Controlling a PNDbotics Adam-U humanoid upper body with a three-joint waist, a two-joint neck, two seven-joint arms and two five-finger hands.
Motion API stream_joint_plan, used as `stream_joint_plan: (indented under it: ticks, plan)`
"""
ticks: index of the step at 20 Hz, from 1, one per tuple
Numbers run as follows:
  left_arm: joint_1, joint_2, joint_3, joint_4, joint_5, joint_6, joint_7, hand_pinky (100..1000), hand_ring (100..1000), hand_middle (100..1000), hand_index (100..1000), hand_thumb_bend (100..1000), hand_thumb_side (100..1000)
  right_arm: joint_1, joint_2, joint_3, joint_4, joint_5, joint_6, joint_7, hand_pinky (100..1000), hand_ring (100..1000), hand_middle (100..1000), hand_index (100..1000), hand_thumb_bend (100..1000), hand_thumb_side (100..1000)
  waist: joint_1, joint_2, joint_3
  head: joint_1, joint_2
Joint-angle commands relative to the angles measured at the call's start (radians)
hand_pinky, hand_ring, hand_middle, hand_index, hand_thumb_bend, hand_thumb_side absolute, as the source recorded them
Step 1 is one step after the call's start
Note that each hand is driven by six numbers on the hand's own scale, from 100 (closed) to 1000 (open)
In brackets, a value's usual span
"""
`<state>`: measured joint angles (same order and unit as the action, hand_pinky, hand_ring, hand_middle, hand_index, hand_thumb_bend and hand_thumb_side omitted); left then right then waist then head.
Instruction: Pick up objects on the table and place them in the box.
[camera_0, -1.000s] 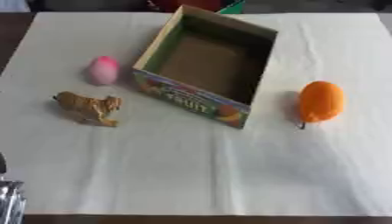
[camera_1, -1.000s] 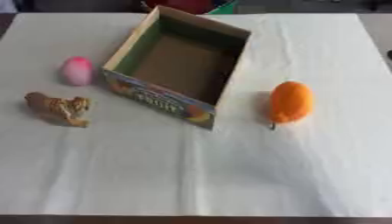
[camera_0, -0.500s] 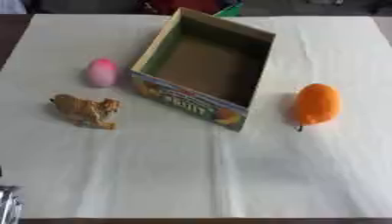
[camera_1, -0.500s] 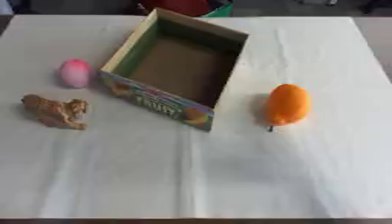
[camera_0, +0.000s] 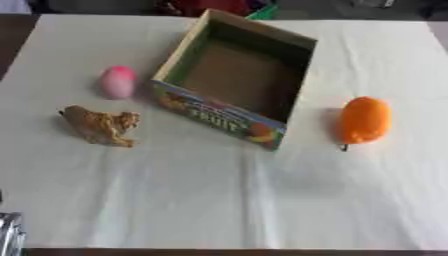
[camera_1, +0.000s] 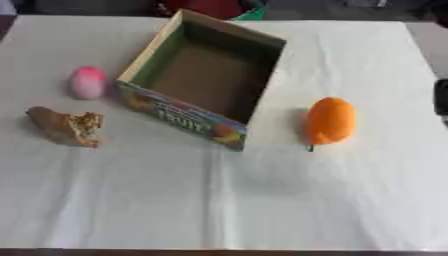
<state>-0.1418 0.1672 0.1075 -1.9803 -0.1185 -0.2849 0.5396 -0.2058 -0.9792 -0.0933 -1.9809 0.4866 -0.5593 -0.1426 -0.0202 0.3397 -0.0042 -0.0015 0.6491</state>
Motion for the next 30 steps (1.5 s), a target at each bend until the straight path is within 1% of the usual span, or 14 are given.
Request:
stream_joint_plan:
  ticks: [1, 5, 7, 9, 10, 14, 17, 20, 21, 22, 26, 27, 29, 30]
  plan:
    - [-0.006, 0.019, -0.004, -0.02, 0.001, -0.001, -0.006, 576, 557, 617, 799, 100, 1000, -0.015, -0.079, 0.015, -0.019, 0.08, 0.016, -0.025, 775, 1000, 844, 895, 100, 660, -0.001, -0.018, 0.004, -0.004, -0.007]
    - [-0.006, 0.037, -0.007, -0.02, 0.0, -0.006, -0.008, 576, 561, 622, 804, 100, 998, -0.035, -0.081, 0.04, -0.019, 0.104, 0.023, -0.043, 772, 1000, 837, 893, 100, 680, 0.004, -0.018, 0.008, -0.007, -0.005]
    - [-0.006, 0.095, 0.002, -0.02, -0.042, -0.017, -0.007, 563, 568, 631, 812, 100, 931, -0.042, -0.079, 0.049, -0.019, 0.101, 0.023, -0.044, 771, 1000, 834, 891, 100, 686, 0.008, -0.021, 0.01, -0.009, 0.001]
    - [-0.01, 0.191, 0.023, -0.02, -0.14, -0.014, 0.011, 547, 576, 640, 822, 100, 866, -0.044, -0.079, 0.055, -0.019, 0.095, 0.024, -0.042, 771, 1000, 833, 891, 100, 684, 0.013, -0.027, 0.011, -0.01, 0.007]
    - [-0.017, 0.247, 0.035, -0.02, -0.208, 0.001, 0.023, 538, 586, 649, 826, 100, 799, -0.044, -0.078, 0.057, -0.019, 0.091, 0.026, -0.042, 769, 1000, 828, 889, 100, 686, 0.015, -0.03, 0.012, -0.012, 0.011]
    - [-0.044, 0.449, 0.033, -0.02, -0.474, 0.109, 0.008, 528, 623, 683, 850, 100, 690, -0.041, -0.067, 0.062, -0.019, 0.066, 0.036, -0.041, 767, 1000, 816, 888, 100, 693, 0.024, -0.039, 0.006, -0.008, 0.017]
    - [-0.053, 0.556, 0.01, -0.02, -0.612, 0.157, -0.085, 536, 670, 716, 874, 100, 665, -0.039, -0.048, 0.065, -0.019, 0.045, 0.043, -0.037, 765, 1000, 806, 888, 100, 699, 0.028, -0.041, 0.002, -0.005, 0.017]
    - [-0.061, 0.648, -0.016, -0.02, -0.689, 0.164, -0.226, 547, 702, 737, 888, 100, 672, -0.041, -0.025, 0.065, -0.019, 0.021, 0.047, -0.031, 764, 1000, 799, 886, 100, 706, 0.03, -0.041, -0.001, -0.002, 0.015]
    - [-0.065, 0.668, -0.024, -0.02, -0.7, 0.159, -0.273, 549, 705, 739, 890, 100, 682, -0.041, -0.018, 0.065, -0.019, 0.014, 0.047, -0.027, 763, 1000, 798, 885, 100, 708, 0.03, -0.042, -0.002, -0.002, 0.015]
    - [-0.067, 0.687, -0.037, -0.02, -0.698, 0.147, -0.324, 552, 699, 725, 890, 100, 728, -0.041, -0.009, 0.064, -0.019, 0.008, 0.047, -0.023, 762, 1000, 793, 884, 100, 709, 0.031, -0.042, -0.003, -0.001, 0.016]
    - [-0.09, 0.755, -0.056, -0.02, -0.669, 0.126, -0.498, 553, 723, 741, 900, 109, 768, -0.041, 0.027, 0.055, -0.019, -0.027, 0.043, -0.009, 761, 1000, 784, 882, 100, 736, 0.036, -0.048, -0.01, 0.007, 0.019]
    - [-0.098, 0.77, -0.058, -0.02, -0.67, 0.129, -0.527, 554, 728, 744, 904, 121, 776, -0.042, 0.033, 0.053, -0.019, -0.037, 0.04, -0.007, 761, 1000, 783, 882, 100, 715, 0.036, -0.049, -0.012, 0.007, 0.019]
    - [-0.114, 0.798, -0.066, -0.02, -0.668, 0.134, -0.577, 561, 746, 759, 916, 171, 799, -0.043, 0.043, 0.05, -0.019, -0.057, 0.033, -0.007, 760, 1000, 779, 881, 100, 714, 0.037, -0.052, -0.016, 0.003, 0.019]
    - [-0.123, 0.812, -0.072, -0.02, -0.666, 0.135, -0.602, 570, 764, 773, 921, 226, 815, -0.043, 0.05, 0.048, -0.019, -0.068, 0.031, -0.009, 760, 1000, 774, 881, 100, 716, 0.037, -0.052, -0.018, -0.001, 0.018]
